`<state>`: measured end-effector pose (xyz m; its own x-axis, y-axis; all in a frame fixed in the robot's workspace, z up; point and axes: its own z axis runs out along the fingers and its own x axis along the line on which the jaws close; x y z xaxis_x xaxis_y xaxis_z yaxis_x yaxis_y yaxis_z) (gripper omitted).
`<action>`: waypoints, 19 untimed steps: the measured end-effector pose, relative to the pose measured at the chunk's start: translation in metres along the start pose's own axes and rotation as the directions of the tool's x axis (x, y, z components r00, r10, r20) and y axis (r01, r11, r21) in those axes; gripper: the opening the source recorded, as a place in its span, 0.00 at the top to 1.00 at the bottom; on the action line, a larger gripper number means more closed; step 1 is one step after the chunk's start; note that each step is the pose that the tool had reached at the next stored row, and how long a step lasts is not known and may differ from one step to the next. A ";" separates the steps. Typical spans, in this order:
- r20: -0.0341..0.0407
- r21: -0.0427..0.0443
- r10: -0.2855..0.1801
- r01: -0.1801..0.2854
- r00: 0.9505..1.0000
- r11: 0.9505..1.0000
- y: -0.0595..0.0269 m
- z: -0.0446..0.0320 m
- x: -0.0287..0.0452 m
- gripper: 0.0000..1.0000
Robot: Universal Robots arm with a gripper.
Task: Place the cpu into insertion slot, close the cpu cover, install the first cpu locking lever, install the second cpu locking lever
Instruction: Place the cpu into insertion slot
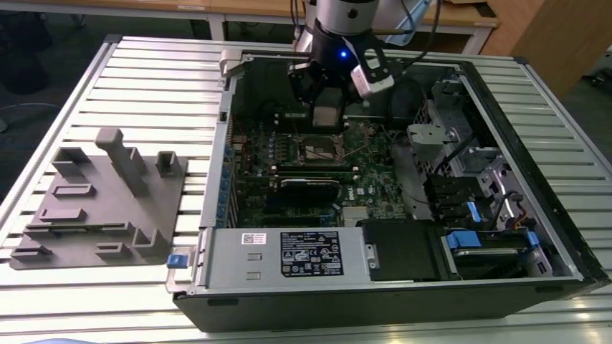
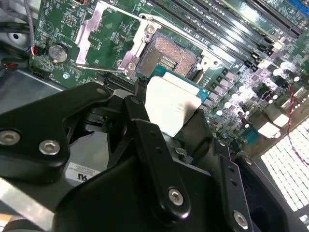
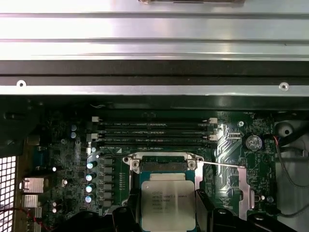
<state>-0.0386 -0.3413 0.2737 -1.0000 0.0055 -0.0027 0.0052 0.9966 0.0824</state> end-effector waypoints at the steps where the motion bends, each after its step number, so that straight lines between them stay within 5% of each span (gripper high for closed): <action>1: 0.000 0.000 -0.002 0.002 1.000 1.000 -0.0003 0.0013 0.0000 0.46; 15: 0.000 -0.005 -0.023 0.023 1.000 1.000 -0.0027 0.0083 0.0025 0.46; 19: 0.004 -0.005 0.019 -0.019 1.000 1.000 -0.0030 0.0107 0.0025 0.46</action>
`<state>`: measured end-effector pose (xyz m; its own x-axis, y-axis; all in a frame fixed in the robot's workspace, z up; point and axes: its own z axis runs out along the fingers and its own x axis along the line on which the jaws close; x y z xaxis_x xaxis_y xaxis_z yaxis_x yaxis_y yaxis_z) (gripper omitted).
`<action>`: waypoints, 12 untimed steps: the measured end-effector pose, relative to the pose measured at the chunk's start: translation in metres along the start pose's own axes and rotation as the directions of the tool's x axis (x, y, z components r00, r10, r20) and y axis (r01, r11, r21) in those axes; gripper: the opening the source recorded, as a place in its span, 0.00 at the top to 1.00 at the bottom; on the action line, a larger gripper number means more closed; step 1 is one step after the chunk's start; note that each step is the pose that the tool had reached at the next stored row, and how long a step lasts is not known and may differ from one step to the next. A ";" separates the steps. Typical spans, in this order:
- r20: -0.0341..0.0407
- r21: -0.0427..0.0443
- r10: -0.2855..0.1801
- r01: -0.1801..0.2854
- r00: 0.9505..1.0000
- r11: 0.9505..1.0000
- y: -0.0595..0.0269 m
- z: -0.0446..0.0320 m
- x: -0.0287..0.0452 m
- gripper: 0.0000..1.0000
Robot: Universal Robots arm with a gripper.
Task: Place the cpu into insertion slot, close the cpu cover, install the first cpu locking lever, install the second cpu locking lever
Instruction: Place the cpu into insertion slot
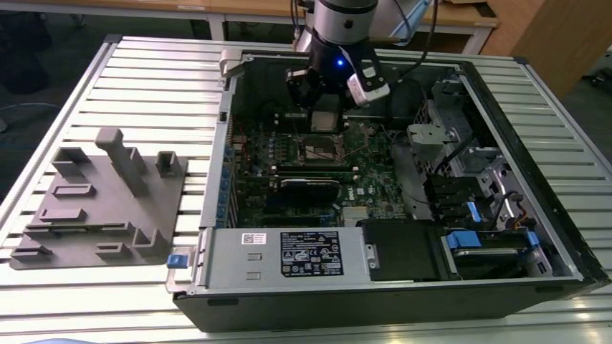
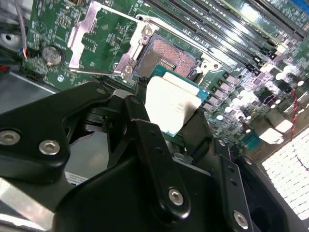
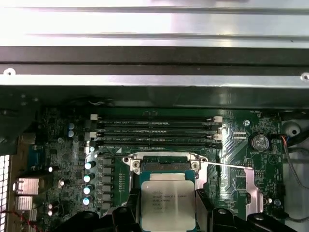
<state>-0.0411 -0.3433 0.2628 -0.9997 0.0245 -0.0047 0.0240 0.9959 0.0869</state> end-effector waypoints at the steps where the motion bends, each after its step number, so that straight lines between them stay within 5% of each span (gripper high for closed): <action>1: 0.001 0.000 0.016 -0.016 1.000 1.000 0.0000 0.0004 0.0000 0.46; 8: 0.003 0.000 0.029 -0.029 1.000 1.000 0.0000 0.0006 0.0000 0.46; 12: 0.007 0.000 0.076 -0.076 0.997 0.997 -0.0001 0.0009 0.0000 0.46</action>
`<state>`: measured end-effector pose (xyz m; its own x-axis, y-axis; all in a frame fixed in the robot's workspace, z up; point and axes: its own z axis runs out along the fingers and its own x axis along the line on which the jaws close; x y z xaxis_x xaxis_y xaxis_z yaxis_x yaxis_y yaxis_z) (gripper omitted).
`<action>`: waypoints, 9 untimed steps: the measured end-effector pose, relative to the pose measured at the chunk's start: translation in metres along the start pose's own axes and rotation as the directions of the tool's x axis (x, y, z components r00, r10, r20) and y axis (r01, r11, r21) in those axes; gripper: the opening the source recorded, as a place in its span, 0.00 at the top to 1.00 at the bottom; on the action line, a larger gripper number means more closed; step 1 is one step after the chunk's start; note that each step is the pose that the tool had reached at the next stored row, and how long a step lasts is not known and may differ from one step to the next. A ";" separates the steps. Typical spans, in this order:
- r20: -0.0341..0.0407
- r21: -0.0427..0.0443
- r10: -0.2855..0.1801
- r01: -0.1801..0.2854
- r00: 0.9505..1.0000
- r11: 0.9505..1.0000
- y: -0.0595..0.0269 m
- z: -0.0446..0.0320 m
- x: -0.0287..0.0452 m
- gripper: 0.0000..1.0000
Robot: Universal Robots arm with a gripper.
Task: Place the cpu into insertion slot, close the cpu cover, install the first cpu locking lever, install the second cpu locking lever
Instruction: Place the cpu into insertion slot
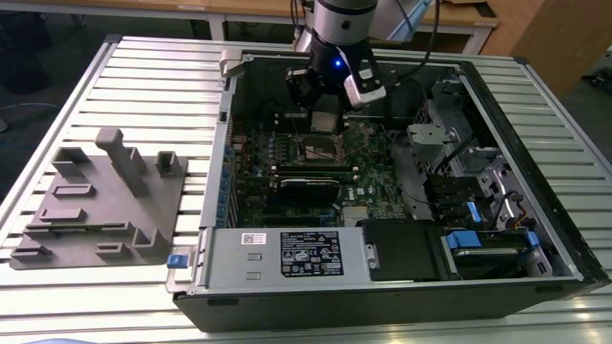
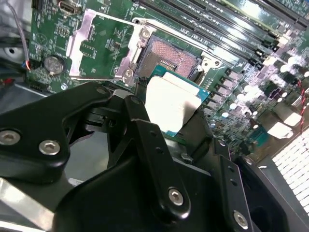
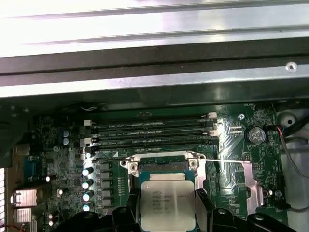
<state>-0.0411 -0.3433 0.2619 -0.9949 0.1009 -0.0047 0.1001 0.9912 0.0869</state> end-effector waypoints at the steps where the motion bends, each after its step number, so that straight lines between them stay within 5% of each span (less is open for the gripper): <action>1: 0.002 0.000 0.017 -0.017 1.000 1.000 0.0000 0.0001 0.0000 0.46; 6: 0.009 0.000 0.101 -0.101 0.995 0.995 -0.0001 0.0008 0.0000 0.46; 9: 0.015 -0.001 0.173 -0.173 0.985 0.985 -0.0001 0.0015 0.0000 0.46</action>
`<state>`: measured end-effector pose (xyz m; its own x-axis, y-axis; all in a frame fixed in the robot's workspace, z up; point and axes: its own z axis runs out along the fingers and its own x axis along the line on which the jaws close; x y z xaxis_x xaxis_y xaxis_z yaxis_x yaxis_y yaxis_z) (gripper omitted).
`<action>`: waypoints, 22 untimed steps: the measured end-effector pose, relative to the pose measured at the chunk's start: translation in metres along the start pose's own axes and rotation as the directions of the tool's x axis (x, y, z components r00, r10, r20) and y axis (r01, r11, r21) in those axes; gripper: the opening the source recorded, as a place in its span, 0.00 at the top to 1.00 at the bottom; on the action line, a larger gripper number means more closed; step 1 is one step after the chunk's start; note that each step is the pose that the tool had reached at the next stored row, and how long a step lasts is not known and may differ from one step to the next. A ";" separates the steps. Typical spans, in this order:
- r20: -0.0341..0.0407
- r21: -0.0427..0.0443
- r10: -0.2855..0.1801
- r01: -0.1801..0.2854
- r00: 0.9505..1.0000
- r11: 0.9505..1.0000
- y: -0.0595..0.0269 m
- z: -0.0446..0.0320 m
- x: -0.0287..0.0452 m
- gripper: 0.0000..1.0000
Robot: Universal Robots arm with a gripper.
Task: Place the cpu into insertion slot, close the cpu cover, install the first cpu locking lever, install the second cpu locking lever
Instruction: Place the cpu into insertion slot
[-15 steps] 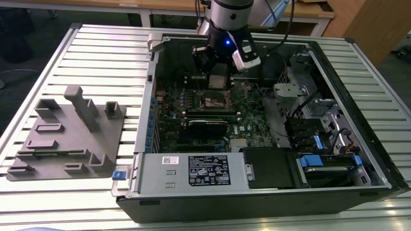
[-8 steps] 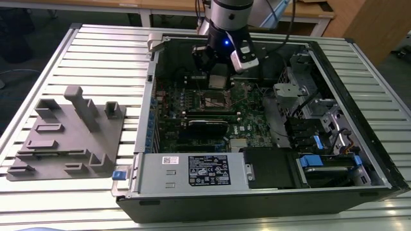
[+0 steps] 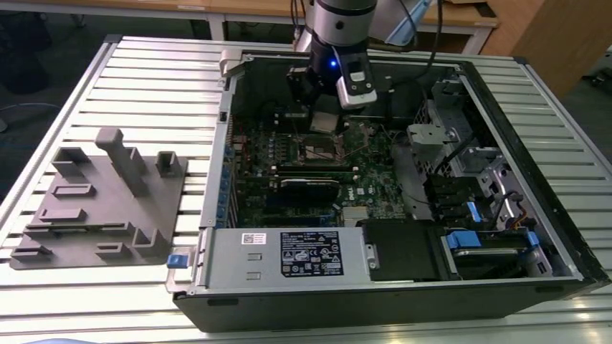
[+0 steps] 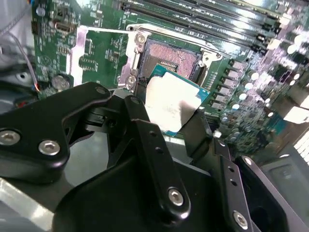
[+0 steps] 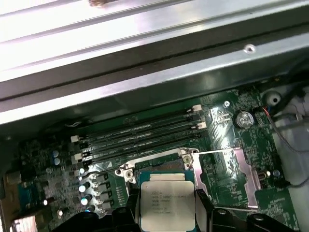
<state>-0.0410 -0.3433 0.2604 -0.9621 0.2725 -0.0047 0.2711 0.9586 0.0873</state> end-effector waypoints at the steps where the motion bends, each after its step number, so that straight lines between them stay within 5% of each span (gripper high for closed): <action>1: 0.002 0.000 0.018 -0.018 1.000 1.000 0.0000 0.0002 0.0000 0.46; 6: 0.010 0.000 0.109 -0.109 0.994 0.994 -0.0001 0.0011 0.0000 0.46; 12: 0.019 -0.001 0.215 -0.215 0.976 0.977 -0.0002 0.0021 0.0000 0.46; 19: 0.020 -0.001 0.230 -0.230 0.973 0.973 -0.0002 0.0022 0.0000 0.46; 22: 0.024 -0.002 0.275 -0.275 0.961 0.961 -0.0002 0.0024 0.0000 0.46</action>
<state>-0.0411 -0.3433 0.2580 -0.8494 0.5277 -0.0047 0.5253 0.8464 0.0873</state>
